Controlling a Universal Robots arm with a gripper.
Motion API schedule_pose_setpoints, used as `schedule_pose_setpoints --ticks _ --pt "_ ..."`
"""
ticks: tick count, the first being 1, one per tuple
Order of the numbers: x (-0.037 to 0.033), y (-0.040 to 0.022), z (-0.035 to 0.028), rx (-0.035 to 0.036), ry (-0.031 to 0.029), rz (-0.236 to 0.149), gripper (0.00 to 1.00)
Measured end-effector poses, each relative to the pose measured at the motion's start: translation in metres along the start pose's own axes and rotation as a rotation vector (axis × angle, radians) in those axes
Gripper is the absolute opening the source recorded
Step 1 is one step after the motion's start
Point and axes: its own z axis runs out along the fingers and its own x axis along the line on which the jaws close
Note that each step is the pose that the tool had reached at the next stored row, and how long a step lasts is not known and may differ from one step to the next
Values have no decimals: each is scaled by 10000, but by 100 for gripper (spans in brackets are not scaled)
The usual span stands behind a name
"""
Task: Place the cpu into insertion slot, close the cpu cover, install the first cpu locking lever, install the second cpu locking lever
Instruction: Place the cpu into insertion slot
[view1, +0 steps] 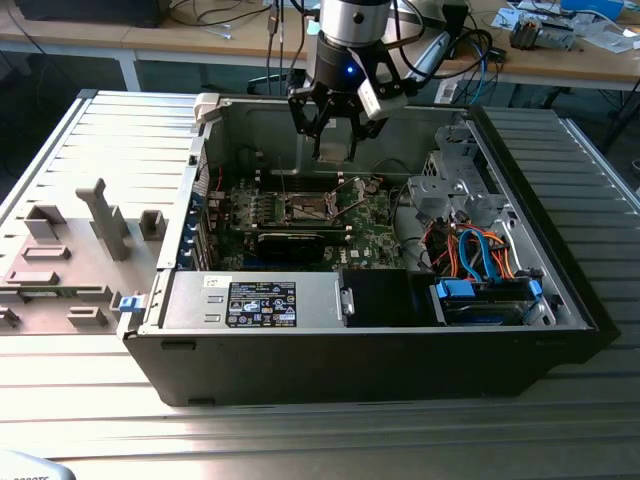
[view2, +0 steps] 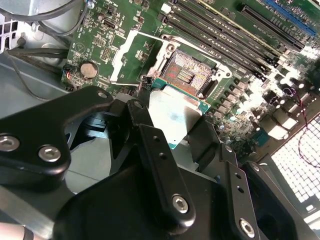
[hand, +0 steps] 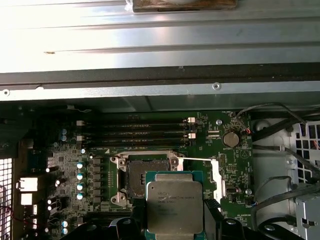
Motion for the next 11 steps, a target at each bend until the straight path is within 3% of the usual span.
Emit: schedule_pose_setpoints --ticks 11 --pt "-1 -1 22 12 0 0 54"
